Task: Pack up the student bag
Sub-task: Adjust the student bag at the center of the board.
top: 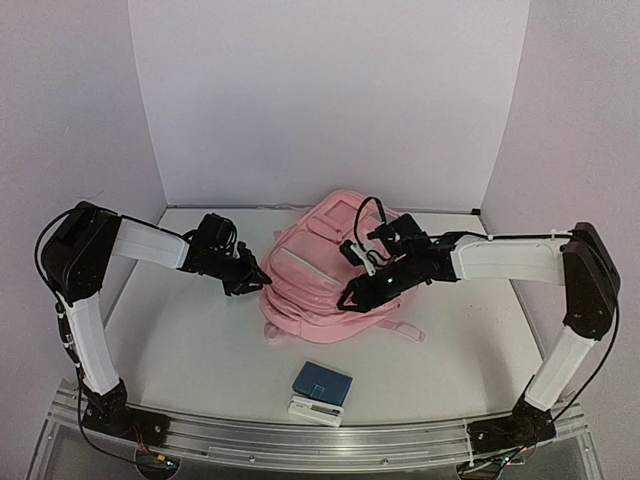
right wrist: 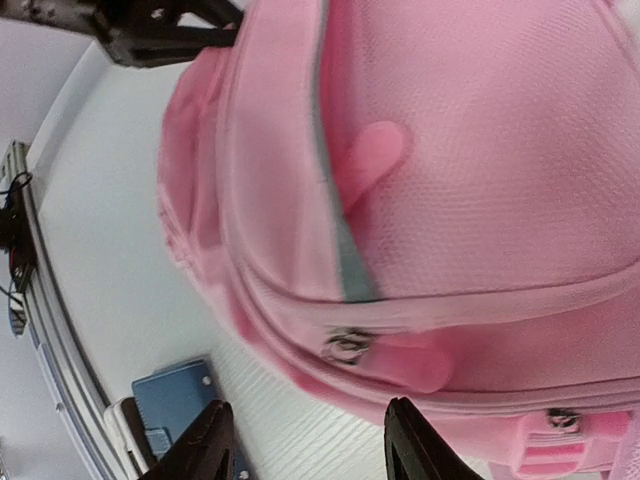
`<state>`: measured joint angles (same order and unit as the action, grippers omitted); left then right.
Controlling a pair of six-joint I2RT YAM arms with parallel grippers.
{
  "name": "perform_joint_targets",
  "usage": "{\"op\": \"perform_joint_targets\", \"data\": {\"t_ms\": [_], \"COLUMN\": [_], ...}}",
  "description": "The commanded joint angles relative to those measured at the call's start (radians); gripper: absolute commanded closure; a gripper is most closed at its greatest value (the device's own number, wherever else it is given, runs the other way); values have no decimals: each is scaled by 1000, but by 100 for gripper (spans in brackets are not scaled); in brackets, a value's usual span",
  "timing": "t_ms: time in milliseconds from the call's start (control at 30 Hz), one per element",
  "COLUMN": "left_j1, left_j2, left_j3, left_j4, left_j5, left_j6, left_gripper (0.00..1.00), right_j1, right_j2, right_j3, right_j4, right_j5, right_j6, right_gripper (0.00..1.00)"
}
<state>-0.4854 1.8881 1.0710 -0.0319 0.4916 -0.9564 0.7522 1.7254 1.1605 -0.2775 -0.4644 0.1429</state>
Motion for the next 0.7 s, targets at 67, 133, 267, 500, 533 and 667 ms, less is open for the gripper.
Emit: {"op": "perform_joint_targets", "data": {"t_ms": [67,133,267,500,533,667], "left_j1": [-7,-9,-9,-9,-9,-9], "left_j2": [11,12,9,3,2,3], "left_j3": [13,12,4,1,3,4], "left_j4": [24,25,27,18,18,21], "left_j5": [-19,-21,-22,-23,-23,-22], "left_j6": [-7,-9,-13,-10,-10,-16], "left_gripper": [86,88,90,91,91,95], "right_j1": [51,51,51,50,49,51], "right_j2": [-107,-112,-106,-38,-31,0], "right_j3": [-55,-62,-60,-23,-18,-3], "right_j4": [56,75,78,85,86,84], "right_j5": [54,165,374,355,345,321], "right_j6": [72,120,173,64,40,-35], "right_gripper": [55,54,50,45,45,48]}}
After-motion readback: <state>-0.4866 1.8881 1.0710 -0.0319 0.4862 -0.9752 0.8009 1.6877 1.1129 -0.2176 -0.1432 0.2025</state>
